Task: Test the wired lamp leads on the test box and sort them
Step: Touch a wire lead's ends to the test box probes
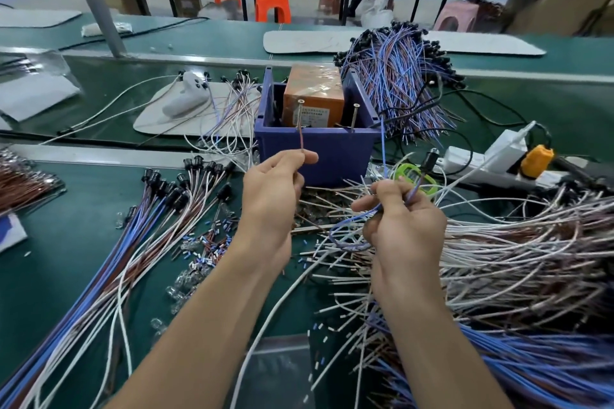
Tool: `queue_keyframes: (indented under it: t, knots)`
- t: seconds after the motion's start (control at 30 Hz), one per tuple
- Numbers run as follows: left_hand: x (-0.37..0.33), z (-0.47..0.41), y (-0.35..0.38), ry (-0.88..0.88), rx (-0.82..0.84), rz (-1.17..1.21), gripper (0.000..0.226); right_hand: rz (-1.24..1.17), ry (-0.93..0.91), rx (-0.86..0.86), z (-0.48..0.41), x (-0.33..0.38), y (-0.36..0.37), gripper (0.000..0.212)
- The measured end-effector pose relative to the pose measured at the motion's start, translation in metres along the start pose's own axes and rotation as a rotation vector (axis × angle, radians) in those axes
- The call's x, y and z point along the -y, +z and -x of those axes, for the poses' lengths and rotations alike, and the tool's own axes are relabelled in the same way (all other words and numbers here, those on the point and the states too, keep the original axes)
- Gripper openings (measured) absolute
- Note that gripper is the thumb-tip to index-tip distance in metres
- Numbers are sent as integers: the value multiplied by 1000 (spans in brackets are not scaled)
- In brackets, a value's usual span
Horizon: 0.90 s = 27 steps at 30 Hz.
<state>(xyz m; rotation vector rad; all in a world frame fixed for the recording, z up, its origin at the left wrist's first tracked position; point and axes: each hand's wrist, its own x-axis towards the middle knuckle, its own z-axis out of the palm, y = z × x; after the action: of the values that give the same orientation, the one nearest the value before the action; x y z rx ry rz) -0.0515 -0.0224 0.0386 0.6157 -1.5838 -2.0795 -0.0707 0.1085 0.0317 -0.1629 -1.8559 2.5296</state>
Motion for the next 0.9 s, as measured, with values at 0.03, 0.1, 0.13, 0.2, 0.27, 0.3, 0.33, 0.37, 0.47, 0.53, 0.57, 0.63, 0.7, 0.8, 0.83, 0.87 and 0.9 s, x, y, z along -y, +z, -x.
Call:
queue_keyframes:
  t: [0.03, 0.1, 0.13, 0.2, 0.27, 0.3, 0.33, 0.37, 0.47, 0.53, 0.57, 0.63, 0.7, 0.8, 0.83, 0.87, 0.9]
  knots:
    - [1, -1, 0, -6, -20, -19, 34, 4, 0, 2, 0, 0, 0, 25]
    - [3, -2, 0, 5, -42, -15, 33, 3, -1, 12, 0, 0, 0, 26]
    - [4, -3, 0, 13, -46, 8, 31, 2, -2, 19, 1, 0, -1, 26]
    - [6, -5, 1, 26, -52, 45, 29, 9, -3, 29, 1, 0, -1, 26]
    - [8, -5, 1, 32, -53, 57, 28, 10, -4, 35, 1, 1, 0, 26]
    - [8, -5, 0, 35, -52, 58, 28, 8, -4, 37, 1, 1, 0, 26]
    - [9, -5, 0, 37, -50, 59, 28, 8, -5, 39, 1, 1, 0, 26]
    - [9, -5, 0, 38, -47, 63, 27, 10, -9, 41, 1, 1, 0, 27]
    - [8, -4, 0, 41, -38, 70, 27, 28, -20, 46, 1, 1, 0, 39]
    - [8, -4, 0, 38, -27, 75, 26, 41, -17, 50, 2, 2, 1, 46]
    - [7, -4, 0, 35, -22, 77, 26, 42, -15, 50, 3, 2, 1, 46]
    - [7, -3, 0, 31, -15, 77, 25, 50, -18, 49, 3, 2, 0, 45]
    - [7, -3, -1, 29, -12, 80, 25, 67, -23, 49, 3, 1, 0, 45]
    - [7, -4, -2, 26, -14, 79, 24, 71, -18, 38, 1, 0, 1, 41]
    - [7, -4, -2, 26, -14, 78, 24, 66, -13, 33, 0, 0, 1, 37]
    - [7, -4, -2, 25, -12, 77, 24, 64, -10, 28, -1, -1, 1, 33]
    - [7, -4, -2, 24, -10, 75, 24, 68, -10, 24, -3, -2, 1, 29]
